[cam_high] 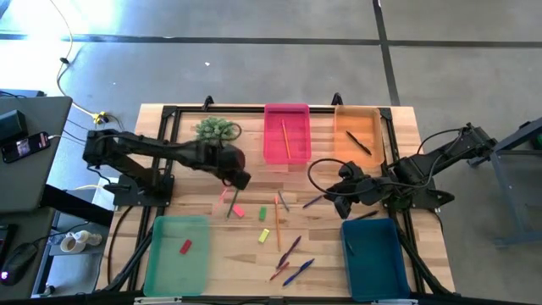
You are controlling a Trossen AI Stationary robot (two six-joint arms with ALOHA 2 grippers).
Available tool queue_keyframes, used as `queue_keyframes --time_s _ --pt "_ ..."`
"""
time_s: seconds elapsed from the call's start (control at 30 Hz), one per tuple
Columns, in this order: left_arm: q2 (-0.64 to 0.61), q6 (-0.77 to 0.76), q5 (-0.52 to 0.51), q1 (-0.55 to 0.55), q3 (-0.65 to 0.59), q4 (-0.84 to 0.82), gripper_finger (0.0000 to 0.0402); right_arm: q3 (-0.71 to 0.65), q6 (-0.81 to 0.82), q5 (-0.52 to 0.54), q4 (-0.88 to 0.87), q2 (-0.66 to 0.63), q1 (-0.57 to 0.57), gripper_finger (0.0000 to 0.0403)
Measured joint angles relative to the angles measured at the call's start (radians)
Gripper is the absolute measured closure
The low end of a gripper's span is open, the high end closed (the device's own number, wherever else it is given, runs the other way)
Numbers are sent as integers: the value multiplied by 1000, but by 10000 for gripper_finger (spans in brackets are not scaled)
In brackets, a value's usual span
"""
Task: Sort crayons/erasers/pens/pencils in bins
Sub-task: Put the pink pencil into the pink bin
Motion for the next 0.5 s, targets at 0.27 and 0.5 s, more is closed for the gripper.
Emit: queue_keyframes --time_s 0.27,0.5 --pt "-82 213 77 144 7 318 396 0 40 110 -6 0 0 277" --pt "-69 290 210 257 7 595 397 0 101 217 -28 0 -39 277"
